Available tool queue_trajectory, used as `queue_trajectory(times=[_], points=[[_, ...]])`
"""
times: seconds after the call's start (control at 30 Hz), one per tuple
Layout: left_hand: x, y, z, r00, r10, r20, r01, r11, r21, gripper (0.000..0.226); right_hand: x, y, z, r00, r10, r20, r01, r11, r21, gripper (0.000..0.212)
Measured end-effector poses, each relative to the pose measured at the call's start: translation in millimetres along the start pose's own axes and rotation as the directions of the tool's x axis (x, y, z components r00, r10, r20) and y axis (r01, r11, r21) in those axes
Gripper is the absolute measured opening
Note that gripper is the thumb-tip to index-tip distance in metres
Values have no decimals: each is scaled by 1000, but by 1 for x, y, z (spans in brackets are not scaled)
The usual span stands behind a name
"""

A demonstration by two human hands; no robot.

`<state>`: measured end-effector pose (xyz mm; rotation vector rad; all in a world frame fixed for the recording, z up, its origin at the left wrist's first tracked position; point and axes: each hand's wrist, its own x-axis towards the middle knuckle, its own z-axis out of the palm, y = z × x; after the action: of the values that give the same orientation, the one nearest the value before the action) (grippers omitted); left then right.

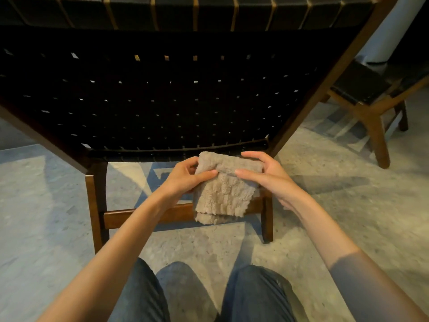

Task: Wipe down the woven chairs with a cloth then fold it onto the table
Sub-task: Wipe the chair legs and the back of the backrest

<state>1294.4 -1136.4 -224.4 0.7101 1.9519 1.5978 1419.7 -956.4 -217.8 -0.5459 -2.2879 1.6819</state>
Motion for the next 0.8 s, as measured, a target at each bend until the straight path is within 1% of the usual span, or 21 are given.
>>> queue_trajectory(times=[0.07,0.13,0.17,0.23,0.27,0.33,0.37,0.4,0.43,0.5,0.53,0.57,0.63,0.67,0.7,0.73,0.77,0.8], points=[[2,3,5,999,15,33,-18,996,82,25,1,-2,-3,999,-43,-10,40,982,-183,52],[4,4,12,999,-26,47,20,992,127,24,3,-2,-2,991,-128,-41,109,943,-313,39],[6,3,17,997,-67,40,62,991,117,25,2,-2,2,980,-181,-84,139,923,-359,31],[10,2,28,985,-174,7,174,984,34,29,-3,-4,11,923,-338,-181,215,847,-486,20],[11,3,34,977,-215,-14,214,977,-10,28,-6,-3,16,882,-426,-199,251,785,-566,19],[16,6,45,968,-248,-48,242,965,-102,25,-12,2,26,811,-555,-184,296,661,-689,21],[19,10,49,968,-248,-43,237,957,-170,24,-14,5,28,786,-591,-181,314,634,-707,25],[22,14,53,971,-239,-17,227,941,-251,24,-16,9,28,776,-602,-189,334,645,-687,30],[24,18,57,974,-226,25,221,918,-330,24,-18,11,27,787,-583,-203,350,692,-632,34],[31,28,63,972,-202,116,233,854,-465,24,-18,13,19,846,-500,-185,352,784,-511,47],[34,34,64,969,-195,153,247,817,-521,22,-18,13,15,870,-468,-158,337,796,-502,55],[36,40,64,964,-187,189,262,781,-567,20,-17,12,11,879,-455,-141,325,790,-520,62],[41,53,62,950,-137,280,285,743,-605,24,-14,9,0,855,-493,-161,337,764,-550,64],[45,59,59,944,-84,318,266,765,-587,27,-13,6,-5,827,-530,-187,356,752,-556,61],[48,63,57,944,-22,330,208,817,-539,29,-12,2,-11,792,-570,-218,378,739,-557,58],[52,68,55,951,45,307,109,878,-465,28,-10,-3,-18,749,-611,-256,398,724,-564,56],[55,73,54,961,115,253,-16,932,-363,26,-7,-9,-24,700,-649,-299,408,706,-578,54],[58,77,52,968,195,160,-160,964,-212,24,-3,-16,-30,639,-688,-344,409,683,-605,54]])
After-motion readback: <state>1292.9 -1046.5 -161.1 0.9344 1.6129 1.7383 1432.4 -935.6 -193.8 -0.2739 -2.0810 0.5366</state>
